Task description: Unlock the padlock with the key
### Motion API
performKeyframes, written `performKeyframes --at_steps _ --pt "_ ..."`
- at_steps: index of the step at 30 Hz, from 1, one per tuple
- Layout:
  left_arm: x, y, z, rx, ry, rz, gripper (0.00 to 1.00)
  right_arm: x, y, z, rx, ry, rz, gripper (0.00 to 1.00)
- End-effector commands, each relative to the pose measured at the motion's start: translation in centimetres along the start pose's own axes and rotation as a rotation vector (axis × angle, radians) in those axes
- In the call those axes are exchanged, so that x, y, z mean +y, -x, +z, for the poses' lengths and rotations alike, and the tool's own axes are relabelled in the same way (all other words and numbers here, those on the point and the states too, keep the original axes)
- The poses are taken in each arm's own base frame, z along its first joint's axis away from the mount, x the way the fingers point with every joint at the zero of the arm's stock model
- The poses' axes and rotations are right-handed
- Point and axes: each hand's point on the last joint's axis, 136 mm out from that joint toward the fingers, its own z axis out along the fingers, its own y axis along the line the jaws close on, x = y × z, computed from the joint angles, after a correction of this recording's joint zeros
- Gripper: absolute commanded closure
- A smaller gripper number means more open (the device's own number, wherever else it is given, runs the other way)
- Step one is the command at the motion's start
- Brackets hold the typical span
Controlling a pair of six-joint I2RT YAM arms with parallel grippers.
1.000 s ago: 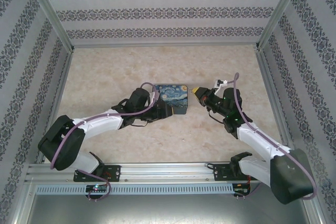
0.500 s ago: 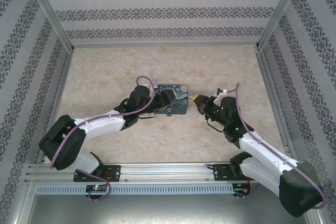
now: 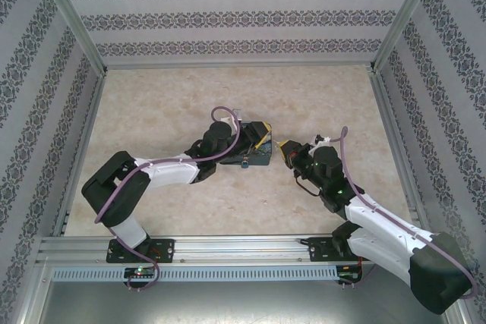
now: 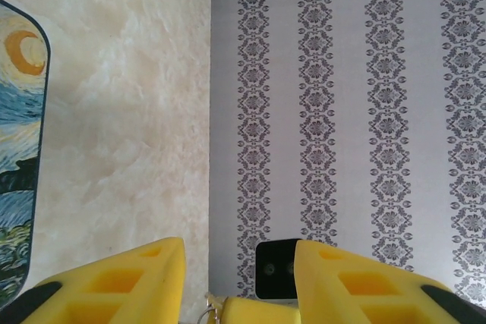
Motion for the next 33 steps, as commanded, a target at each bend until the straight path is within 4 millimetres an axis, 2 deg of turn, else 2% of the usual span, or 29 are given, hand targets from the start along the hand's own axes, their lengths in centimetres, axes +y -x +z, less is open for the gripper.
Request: performKeyframes --at_steps 1,6,10,11,14,18,22,27,33 --pt "-2.7 0.2 0.4 -0.024 -0.087 -0.006 0.58 0.2 0.5 0.0 -0.041 0.015 0.012 1.0" --pt "-1.0 0.6 -1.2 -0.049 0.005 0.071 0.58 -0.2 0.8 0.2 -0.052 -0.002 0.001 1.0" --pt "1.3 0.2 -4.1 -0.015 0.191 0.243 0.55 -0.5 1.4 0.7 -0.035 -0.025 -0.033 1.0" --pt "2.3 0.1 -5.1 0.005 0.261 0.303 0.54 0.7 1.7 0.9 -0.028 -0.005 -0.042 1.0" --pt "5.1 -0.5 -7.8 0.079 0.428 0.46 0.48 1.3 2.2 1.6 -0.003 -0.008 -0.075 1.0" --pt "9.7 -2.0 -10.0 0.205 0.565 0.566 0.44 2.3 2.5 2.9 0.045 -0.003 -0.122 1.0" --pt "13.3 -3.1 -10.3 0.275 0.592 0.603 0.45 4.1 2.5 4.4 0.1 0.033 -0.191 1.0" --pt "15.4 -2.9 -9.2 0.256 0.582 0.652 0.45 6.5 2.0 5.8 0.179 0.091 -0.269 1.0" --pt "17.0 -2.9 -7.3 0.252 0.536 0.701 0.47 5.3 2.3 7.5 0.187 0.063 -0.265 1.0"
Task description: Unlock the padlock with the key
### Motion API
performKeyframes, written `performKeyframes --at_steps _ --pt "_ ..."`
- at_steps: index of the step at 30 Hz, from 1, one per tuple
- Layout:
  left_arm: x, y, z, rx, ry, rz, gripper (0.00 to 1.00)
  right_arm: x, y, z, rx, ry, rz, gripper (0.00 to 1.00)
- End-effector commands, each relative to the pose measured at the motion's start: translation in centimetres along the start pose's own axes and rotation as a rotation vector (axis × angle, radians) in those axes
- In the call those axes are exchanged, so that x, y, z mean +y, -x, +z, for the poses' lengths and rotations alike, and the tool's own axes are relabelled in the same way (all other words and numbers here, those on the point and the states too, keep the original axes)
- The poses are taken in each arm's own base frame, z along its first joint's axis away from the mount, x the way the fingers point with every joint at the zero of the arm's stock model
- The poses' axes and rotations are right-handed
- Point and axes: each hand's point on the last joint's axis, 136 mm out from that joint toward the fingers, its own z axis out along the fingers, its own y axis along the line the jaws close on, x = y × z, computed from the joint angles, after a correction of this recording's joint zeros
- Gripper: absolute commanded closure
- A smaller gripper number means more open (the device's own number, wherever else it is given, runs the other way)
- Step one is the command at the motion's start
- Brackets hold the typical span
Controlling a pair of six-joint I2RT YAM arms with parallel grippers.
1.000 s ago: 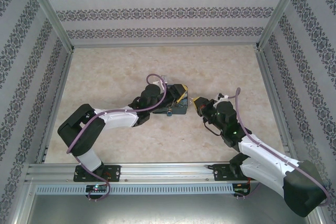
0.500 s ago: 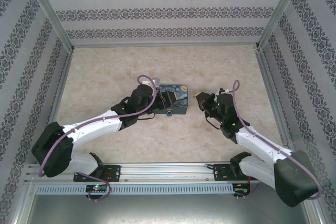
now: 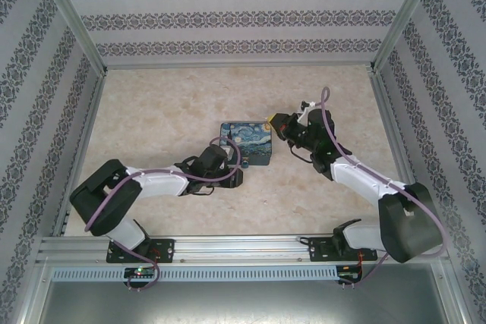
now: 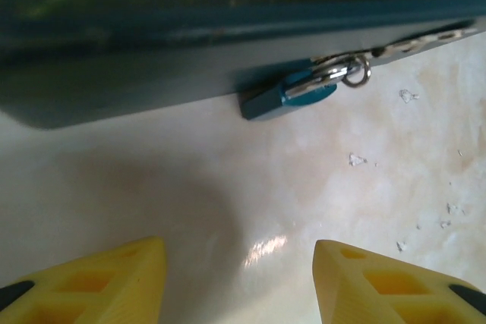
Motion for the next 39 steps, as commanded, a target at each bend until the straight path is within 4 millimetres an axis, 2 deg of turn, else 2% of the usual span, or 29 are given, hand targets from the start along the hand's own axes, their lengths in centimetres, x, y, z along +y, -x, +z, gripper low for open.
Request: performKeyframes --at_steps 1,8,15,26,30,39 --pt "-0.9 1.6 0.8 -0.094 -0.055 0.081 0.47 0.3 0.4 0.8 0.013 0.027 -0.044 1.0" --pt "-0.4 2.2 1.5 -0.156 -0.048 0.142 0.49 -1.1 0.9 2.7 -0.003 0.006 -0.032 1.0" --pt "-0.8 2.5 2.8 -0.172 -0.08 0.178 0.5 -2.6 0.5 4.4 -0.006 -0.024 -0.022 1.0" --pt "-0.4 2.7 4.7 -0.168 -0.094 0.187 0.51 -4.9 0.1 5.1 -0.01 -0.087 0.007 1.0" --pt "-1.0 2.9 5.0 -0.165 -0.128 0.184 0.51 -5.8 -0.2 5.3 -0.005 -0.106 0.02 1.0" --pt "-3.4 4.1 4.4 -0.182 -0.255 0.148 0.51 -7.5 -0.4 5.8 -0.001 -0.141 0.045 1.0"
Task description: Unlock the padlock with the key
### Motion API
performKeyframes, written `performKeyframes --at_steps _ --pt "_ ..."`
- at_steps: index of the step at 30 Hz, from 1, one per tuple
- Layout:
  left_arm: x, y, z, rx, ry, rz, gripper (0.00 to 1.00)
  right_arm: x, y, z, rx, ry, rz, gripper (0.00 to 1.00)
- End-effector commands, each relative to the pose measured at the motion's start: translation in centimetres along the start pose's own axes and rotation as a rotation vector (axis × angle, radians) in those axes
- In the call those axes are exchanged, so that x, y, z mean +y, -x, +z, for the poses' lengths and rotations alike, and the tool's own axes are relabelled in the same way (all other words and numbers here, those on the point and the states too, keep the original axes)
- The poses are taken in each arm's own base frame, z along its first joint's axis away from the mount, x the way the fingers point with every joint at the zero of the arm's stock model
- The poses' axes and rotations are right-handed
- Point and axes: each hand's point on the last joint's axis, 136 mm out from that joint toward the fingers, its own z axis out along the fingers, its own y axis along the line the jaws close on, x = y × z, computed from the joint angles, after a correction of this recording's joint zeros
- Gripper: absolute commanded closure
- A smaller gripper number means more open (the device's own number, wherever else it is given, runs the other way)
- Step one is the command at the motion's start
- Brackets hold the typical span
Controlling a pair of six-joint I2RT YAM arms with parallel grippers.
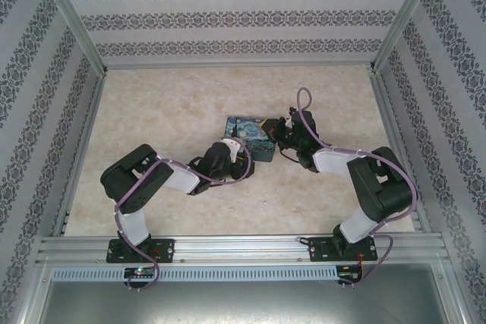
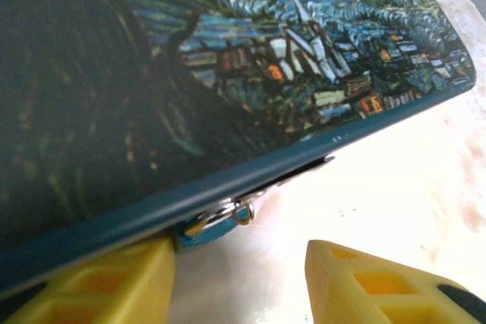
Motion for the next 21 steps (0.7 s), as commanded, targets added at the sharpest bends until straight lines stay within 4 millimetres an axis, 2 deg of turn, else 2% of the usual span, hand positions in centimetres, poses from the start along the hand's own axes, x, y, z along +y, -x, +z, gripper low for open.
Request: performKeyframes --at_steps 1,9,21 --pt "-1.0 -0.3 0.5 0.03 -0.086 -0.051 0.51 -0.9 -0.2 0.7 -0.004 -0.025 0.015 1.0" --pt "-2.9 1.9 0.4 -0.027 -0.204 -0.138 0.49 -1.9 -0.3 1.4 0.006 -0.04 0.035 1.0" --pt "-2.2 2.0 1.0 -0.067 -0.21 -0.23 0.51 -2.7 -0.6 1.5 0.006 -0.039 0.059 1.0"
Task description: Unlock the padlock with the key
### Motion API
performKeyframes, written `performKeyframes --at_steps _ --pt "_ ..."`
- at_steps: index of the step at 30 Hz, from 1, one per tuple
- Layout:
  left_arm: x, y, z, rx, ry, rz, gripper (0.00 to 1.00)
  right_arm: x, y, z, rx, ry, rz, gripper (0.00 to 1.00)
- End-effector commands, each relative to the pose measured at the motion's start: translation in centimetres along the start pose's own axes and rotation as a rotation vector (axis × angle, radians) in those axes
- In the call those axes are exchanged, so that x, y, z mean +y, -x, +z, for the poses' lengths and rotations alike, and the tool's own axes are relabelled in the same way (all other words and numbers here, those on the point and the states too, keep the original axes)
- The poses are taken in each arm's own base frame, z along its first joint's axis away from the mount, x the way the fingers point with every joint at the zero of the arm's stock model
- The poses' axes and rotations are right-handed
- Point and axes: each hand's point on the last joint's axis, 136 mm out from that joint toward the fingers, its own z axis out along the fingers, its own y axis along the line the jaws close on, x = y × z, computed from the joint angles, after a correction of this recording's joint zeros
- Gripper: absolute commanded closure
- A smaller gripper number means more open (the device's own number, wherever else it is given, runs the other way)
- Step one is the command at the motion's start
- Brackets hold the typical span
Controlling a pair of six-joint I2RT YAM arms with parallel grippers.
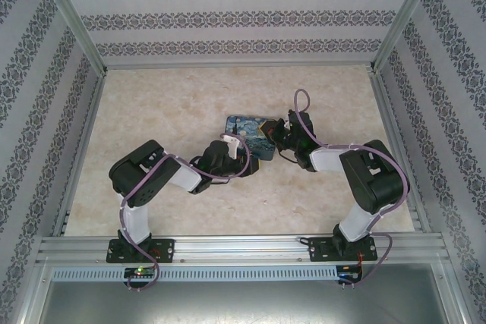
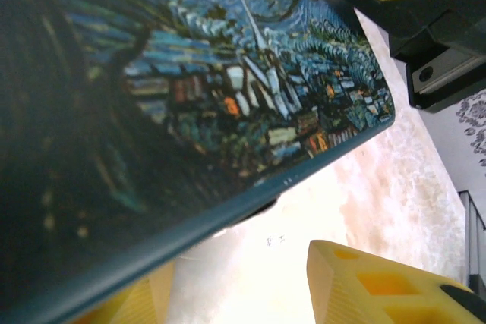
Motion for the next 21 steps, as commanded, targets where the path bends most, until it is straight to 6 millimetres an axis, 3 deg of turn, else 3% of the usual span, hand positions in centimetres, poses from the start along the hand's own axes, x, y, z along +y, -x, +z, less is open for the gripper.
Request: performKeyframes --at_steps 1,11,21 --pt "-0.3 0.9 0.1 -0.044 -0.04 -0.037 0.52 -1.1 -0.4 0.3 0.001 -0.023 0.01 1.0" --pt "-0.7 1.7 -0.2 -0.067 -0.046 -0.052 0.64 -0.1 -0.1 -0.1 0.002 0.002 0.007 1.0" --pt "-0.3 2.4 0.4 -0.086 -0.062 -0.102 0.54 -1.1 -0.2 0.0 -0.001 -0.014 0.02 1.0"
